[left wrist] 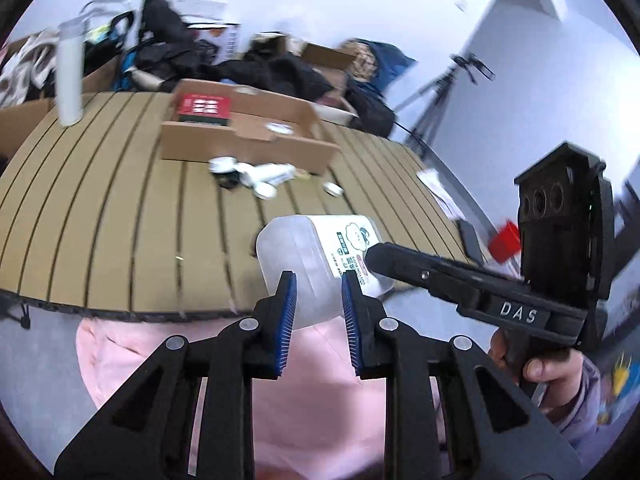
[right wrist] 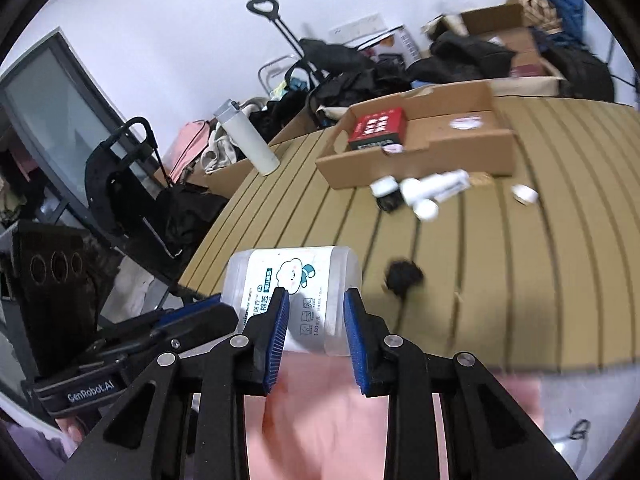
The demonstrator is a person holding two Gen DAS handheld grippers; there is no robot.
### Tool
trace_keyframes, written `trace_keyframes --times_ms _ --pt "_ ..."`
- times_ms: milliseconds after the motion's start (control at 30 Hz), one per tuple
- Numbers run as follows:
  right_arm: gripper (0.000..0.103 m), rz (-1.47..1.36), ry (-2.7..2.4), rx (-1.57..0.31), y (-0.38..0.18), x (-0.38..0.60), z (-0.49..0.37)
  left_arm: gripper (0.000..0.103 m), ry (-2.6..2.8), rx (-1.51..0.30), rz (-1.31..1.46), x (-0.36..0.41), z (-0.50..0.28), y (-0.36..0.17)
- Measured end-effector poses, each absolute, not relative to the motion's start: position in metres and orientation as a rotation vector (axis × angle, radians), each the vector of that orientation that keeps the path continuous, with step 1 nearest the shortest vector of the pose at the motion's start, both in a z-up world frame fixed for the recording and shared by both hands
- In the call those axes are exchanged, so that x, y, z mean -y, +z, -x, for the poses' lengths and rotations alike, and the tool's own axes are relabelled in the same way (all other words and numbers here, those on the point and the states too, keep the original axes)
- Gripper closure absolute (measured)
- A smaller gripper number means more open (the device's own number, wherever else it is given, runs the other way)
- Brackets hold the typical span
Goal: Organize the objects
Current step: 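Place the white jug into the tray and open the right tool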
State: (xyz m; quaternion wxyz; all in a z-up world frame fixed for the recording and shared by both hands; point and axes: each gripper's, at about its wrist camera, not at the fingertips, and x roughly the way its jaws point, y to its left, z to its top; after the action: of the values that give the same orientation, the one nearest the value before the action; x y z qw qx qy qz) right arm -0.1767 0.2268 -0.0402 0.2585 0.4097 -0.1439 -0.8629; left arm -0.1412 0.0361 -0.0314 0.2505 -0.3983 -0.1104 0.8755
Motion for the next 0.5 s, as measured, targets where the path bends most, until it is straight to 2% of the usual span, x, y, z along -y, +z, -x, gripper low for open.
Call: trace_keyframes --times_ms 267,500 --pt "0.073 -1.064 -2.423 0.370 -0.023 -0.248 0.162 0.083 2.378 0.265 1.059 -0.056 0.140 -0.021" --pt "0.073 -1.077 -2.429 0.402 -0.018 -0.260 0.214 0.083 2.351 0.277 1.078 -0.063 0.222 -0.010"
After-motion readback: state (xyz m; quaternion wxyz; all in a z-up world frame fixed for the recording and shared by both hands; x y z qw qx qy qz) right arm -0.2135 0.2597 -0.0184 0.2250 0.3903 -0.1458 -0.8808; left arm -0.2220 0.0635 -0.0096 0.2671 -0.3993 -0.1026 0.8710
